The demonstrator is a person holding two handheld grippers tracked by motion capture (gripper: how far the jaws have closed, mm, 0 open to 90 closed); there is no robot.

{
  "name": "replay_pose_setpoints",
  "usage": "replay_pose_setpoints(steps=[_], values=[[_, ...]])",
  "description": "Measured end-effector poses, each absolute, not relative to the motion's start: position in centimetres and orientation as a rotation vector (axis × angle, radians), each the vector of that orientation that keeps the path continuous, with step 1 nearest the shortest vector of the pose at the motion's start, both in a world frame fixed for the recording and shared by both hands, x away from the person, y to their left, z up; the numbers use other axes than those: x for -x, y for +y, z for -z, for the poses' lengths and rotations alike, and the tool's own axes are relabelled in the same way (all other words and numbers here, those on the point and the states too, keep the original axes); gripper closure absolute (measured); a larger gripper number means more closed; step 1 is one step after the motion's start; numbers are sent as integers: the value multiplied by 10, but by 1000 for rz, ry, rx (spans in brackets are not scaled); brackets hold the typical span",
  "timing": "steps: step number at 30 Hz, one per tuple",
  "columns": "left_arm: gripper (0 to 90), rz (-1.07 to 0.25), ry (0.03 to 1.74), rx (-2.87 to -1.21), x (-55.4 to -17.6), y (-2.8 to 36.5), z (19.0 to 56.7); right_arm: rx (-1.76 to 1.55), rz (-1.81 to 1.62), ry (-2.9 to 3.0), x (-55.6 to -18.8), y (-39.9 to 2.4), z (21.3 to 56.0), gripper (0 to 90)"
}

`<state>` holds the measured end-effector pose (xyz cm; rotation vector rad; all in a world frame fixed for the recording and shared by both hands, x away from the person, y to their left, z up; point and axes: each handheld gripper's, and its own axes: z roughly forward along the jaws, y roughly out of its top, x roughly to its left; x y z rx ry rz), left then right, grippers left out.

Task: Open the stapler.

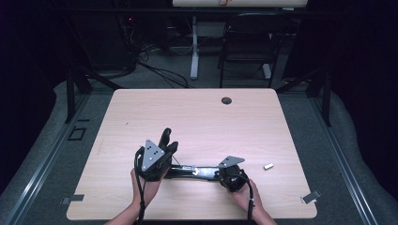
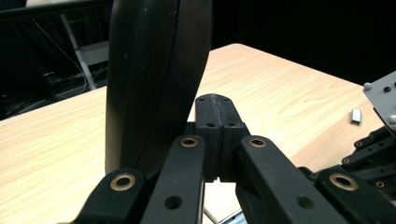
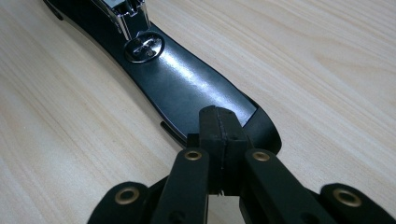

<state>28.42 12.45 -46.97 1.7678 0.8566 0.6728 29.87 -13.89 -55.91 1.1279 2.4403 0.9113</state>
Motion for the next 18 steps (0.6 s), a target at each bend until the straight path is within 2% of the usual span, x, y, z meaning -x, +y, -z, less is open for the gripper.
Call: replay_pose_setpoints(steps=[18], values=[[900, -641, 884, -1773, -286, 144, 464, -1134, -905, 2450, -300, -139, 558, 900]])
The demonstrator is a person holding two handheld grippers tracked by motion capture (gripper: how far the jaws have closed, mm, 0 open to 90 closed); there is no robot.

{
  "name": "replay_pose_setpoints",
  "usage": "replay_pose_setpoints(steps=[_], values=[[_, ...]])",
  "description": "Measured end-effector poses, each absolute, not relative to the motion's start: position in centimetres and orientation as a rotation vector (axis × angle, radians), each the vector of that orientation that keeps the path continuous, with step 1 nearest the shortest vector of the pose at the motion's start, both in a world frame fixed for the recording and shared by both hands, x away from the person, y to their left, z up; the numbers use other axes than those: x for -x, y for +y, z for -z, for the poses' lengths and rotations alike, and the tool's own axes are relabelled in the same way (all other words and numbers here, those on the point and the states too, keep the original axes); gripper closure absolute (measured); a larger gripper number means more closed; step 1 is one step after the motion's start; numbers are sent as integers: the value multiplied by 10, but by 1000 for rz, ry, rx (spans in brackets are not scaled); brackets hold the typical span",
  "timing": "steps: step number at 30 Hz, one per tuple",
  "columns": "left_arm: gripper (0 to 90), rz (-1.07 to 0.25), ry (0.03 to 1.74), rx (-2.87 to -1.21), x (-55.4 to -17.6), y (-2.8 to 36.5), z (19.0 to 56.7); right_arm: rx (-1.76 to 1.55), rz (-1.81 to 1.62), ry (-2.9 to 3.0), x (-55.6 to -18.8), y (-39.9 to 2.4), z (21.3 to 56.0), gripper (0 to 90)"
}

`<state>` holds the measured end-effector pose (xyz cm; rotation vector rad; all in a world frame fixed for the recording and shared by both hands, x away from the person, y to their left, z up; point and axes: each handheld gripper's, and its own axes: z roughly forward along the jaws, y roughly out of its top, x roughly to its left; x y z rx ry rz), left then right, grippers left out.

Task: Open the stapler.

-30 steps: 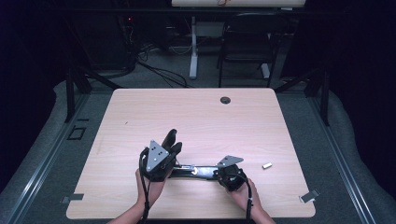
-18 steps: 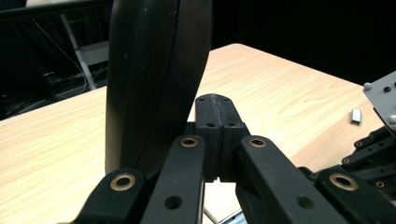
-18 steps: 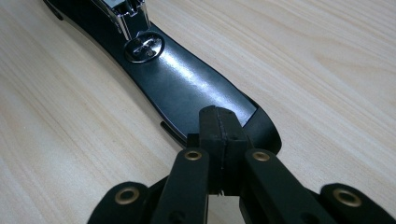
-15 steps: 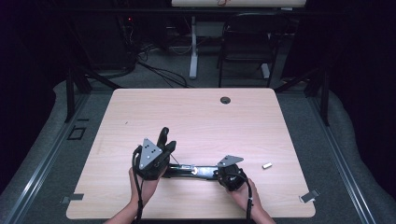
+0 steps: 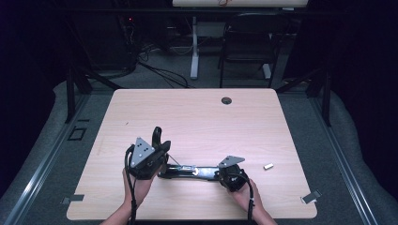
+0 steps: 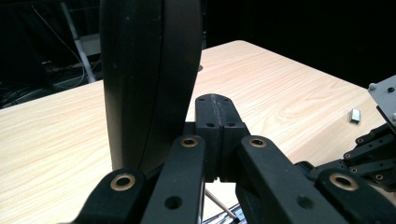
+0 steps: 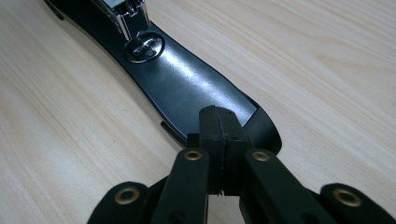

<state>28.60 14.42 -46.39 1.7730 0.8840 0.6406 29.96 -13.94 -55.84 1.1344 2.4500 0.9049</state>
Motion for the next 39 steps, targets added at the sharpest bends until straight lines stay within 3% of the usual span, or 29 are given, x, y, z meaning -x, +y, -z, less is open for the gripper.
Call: replay_pose_setpoints(steps=[39], values=[[900, -696, 934, -1772, -283, 160, 465, -1145, -916, 2450, -300, -140, 559, 900]])
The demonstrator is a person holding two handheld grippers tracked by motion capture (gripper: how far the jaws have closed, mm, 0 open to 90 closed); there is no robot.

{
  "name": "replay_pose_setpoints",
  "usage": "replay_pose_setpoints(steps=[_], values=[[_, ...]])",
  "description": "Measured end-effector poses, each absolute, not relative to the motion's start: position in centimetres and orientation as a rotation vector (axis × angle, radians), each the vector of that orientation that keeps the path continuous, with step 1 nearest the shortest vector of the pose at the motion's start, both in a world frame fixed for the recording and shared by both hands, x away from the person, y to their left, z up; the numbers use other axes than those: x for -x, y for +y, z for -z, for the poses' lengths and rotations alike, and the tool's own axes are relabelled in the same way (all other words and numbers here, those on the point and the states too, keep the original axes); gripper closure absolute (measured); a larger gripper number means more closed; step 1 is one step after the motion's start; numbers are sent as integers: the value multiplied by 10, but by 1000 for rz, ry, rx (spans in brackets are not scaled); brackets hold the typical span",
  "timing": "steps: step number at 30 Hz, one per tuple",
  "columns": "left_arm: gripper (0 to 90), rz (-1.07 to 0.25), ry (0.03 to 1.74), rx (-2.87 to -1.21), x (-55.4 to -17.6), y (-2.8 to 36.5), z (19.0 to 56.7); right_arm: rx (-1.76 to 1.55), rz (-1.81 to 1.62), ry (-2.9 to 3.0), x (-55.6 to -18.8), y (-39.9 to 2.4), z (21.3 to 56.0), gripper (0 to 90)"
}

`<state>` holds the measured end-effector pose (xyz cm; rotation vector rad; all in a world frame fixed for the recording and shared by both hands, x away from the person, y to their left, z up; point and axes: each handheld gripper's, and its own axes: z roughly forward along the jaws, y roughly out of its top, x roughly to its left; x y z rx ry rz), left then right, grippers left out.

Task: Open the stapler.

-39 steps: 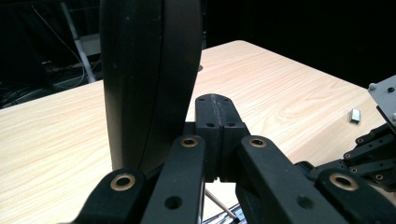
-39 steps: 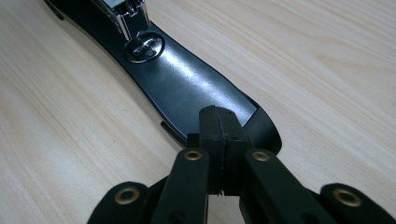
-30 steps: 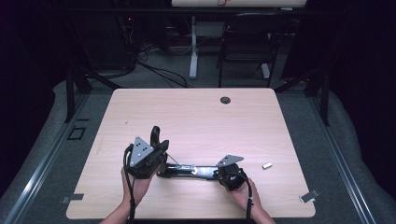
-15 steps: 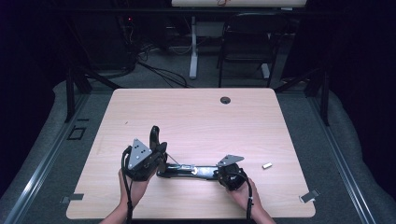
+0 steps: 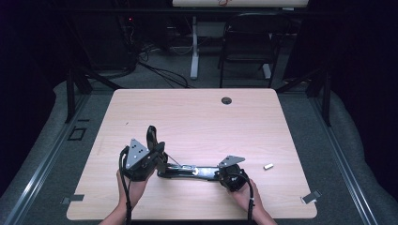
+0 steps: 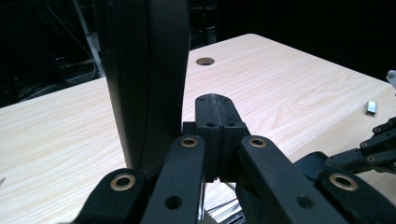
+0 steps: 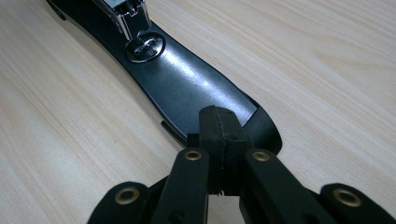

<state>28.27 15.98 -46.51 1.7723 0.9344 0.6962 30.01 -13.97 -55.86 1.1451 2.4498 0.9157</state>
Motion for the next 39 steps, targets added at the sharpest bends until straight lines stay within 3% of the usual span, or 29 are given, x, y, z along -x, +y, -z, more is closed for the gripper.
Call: replay_pose_setpoints(steps=[8, 24, 30, 39], values=[[900, -646, 1118, -1682, -298, 201, 467, -1146, -918, 2449, -300, -139, 559, 900], [900, -637, 1107, -1710, -297, 198, 465, -1134, -903, 2456, -301, -139, 558, 900], [778, -552, 1000, -1772, -293, 189, 456, -1118, -861, 2467, -301, -136, 556, 892], [442, -438, 903, -1923, -289, 182, 458, -1135, -853, 2544, -309, -138, 542, 649]])
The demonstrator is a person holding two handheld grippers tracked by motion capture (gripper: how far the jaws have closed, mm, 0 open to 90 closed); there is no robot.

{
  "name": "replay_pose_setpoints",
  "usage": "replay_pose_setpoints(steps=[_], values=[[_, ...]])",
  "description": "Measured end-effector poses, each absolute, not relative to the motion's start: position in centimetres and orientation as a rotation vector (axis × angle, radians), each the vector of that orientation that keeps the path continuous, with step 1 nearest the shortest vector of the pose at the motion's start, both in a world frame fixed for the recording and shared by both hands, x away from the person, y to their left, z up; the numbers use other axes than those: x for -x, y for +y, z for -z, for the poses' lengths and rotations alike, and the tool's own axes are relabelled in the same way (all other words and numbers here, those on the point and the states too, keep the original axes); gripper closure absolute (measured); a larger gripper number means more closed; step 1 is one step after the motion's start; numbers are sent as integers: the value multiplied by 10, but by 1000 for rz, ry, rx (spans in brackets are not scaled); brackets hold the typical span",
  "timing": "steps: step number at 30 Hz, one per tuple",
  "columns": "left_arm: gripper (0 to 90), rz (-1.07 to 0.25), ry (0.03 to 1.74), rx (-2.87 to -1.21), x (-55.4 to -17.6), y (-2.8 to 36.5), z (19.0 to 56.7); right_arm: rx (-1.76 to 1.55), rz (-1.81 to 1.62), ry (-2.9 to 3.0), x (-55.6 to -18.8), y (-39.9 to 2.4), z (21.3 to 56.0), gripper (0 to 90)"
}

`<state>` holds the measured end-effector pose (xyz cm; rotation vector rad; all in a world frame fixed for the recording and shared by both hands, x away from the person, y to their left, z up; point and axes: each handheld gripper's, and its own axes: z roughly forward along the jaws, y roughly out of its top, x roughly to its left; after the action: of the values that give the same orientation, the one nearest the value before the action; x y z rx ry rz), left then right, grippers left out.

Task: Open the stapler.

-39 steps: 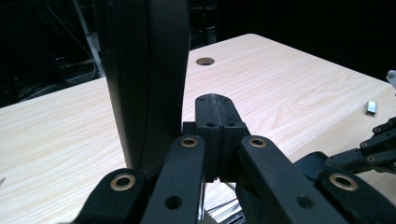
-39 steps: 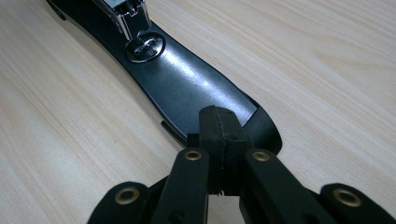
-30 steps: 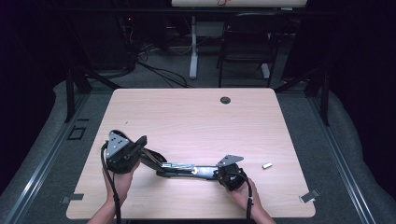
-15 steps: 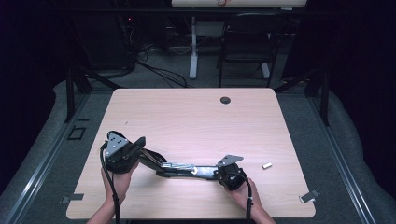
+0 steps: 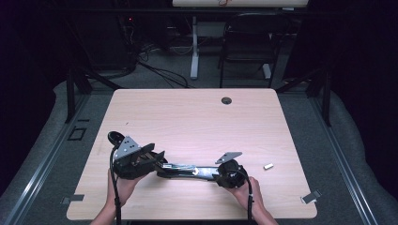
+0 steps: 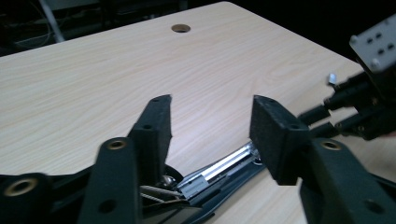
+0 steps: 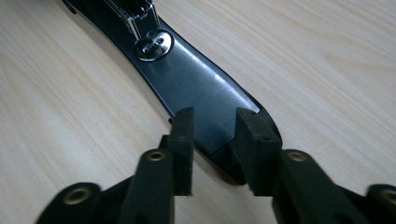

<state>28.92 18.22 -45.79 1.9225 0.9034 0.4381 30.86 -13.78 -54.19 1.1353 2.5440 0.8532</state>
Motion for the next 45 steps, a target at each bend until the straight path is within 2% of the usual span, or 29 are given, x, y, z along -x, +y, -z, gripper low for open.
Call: replay_pose_setpoints(steps=[3, 5, 12, 17, 23, 26, 35, 45], values=[[311, -420, 899, -1976, -288, 182, 459, -1121, -856, 2556, -310, -141, 537, 568], [261, -411, 898, -1997, -287, 181, 460, -1124, -861, 2568, -312, -143, 534, 520], [161, -369, 877, -2073, -281, 178, 463, -1167, -841, 2627, -321, -153, 528, 380], [115, -357, 867, -2120, -277, 180, 466, -1197, -785, 2614, -326, -162, 525, 343], [38, -313, 876, -2146, -277, 185, 470, -1219, -771, 2574, -326, -165, 514, 206], [2, -292, 893, -2179, -276, 186, 473, -1192, -728, 2569, -326, -166, 508, 168], [0, -222, 891, -2222, -280, 190, 483, -1324, -756, 2468, -332, -201, 497, 122], [0, -123, 924, -2235, -287, 199, 497, -1453, -768, 2432, -339, -230, 498, 29]])
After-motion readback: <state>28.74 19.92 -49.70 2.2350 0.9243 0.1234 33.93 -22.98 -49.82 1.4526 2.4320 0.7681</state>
